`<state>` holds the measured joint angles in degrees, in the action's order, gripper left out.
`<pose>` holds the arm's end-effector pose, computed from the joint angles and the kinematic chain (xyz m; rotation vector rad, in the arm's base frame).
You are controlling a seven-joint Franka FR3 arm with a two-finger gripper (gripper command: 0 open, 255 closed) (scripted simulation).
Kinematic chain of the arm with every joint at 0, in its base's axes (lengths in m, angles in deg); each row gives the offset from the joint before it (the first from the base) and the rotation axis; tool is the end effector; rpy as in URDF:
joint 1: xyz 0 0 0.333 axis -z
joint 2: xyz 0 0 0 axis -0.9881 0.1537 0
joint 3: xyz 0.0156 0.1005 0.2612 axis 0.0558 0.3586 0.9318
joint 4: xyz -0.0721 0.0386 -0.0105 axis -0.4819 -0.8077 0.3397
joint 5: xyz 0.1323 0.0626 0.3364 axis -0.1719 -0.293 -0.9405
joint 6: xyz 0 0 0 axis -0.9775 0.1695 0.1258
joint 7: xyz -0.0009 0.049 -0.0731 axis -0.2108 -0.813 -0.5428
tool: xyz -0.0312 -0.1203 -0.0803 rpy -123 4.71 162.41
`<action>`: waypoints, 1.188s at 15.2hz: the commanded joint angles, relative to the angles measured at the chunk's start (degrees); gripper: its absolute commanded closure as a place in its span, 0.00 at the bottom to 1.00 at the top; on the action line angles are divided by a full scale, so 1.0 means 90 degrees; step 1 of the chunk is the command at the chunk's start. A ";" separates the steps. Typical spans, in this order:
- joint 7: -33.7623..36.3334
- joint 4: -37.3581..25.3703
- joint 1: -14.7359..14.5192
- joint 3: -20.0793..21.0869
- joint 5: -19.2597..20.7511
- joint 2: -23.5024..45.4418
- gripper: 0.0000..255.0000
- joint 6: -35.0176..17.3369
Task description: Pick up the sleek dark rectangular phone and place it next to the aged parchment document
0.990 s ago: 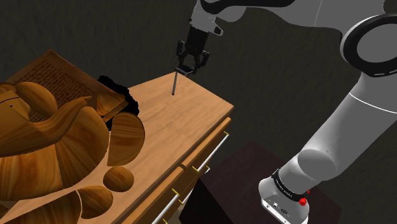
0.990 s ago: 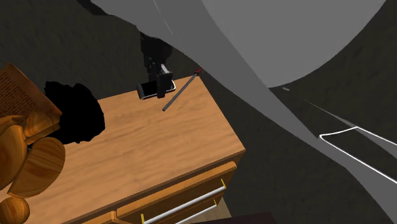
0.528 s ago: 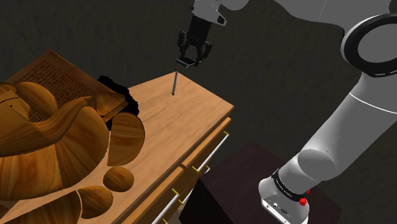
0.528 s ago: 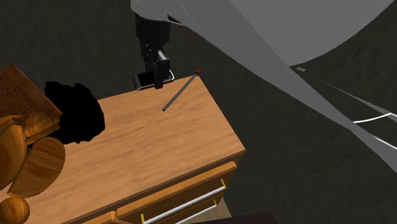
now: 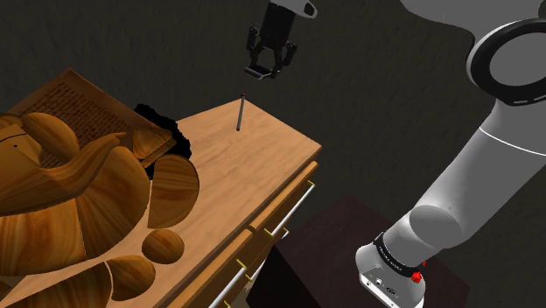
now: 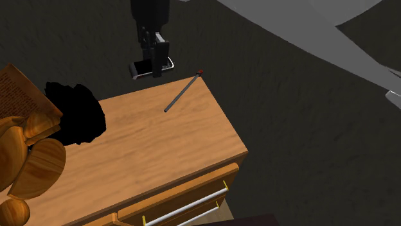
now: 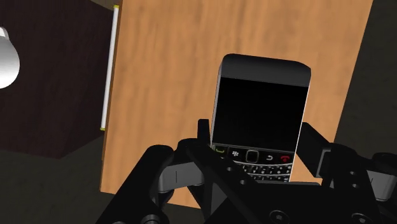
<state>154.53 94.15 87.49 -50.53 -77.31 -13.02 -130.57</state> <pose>0.5490 0.1362 0.5067 -2.5093 1.6579 0.2649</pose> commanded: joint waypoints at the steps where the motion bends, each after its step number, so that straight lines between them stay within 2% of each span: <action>1: 0.0046 -0.0253 -0.0011 0.0005 0.0020 0.0057 1.00 0.0195; 10: 0.0235 -0.1316 -0.0066 0.0029 0.0098 0.0315 1.00 0.0992; 18: 0.1127 -0.0240 -0.0560 0.0452 -0.0148 -0.0492 1.00 0.0491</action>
<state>163.34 90.59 83.17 -47.09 -78.31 -16.47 -125.36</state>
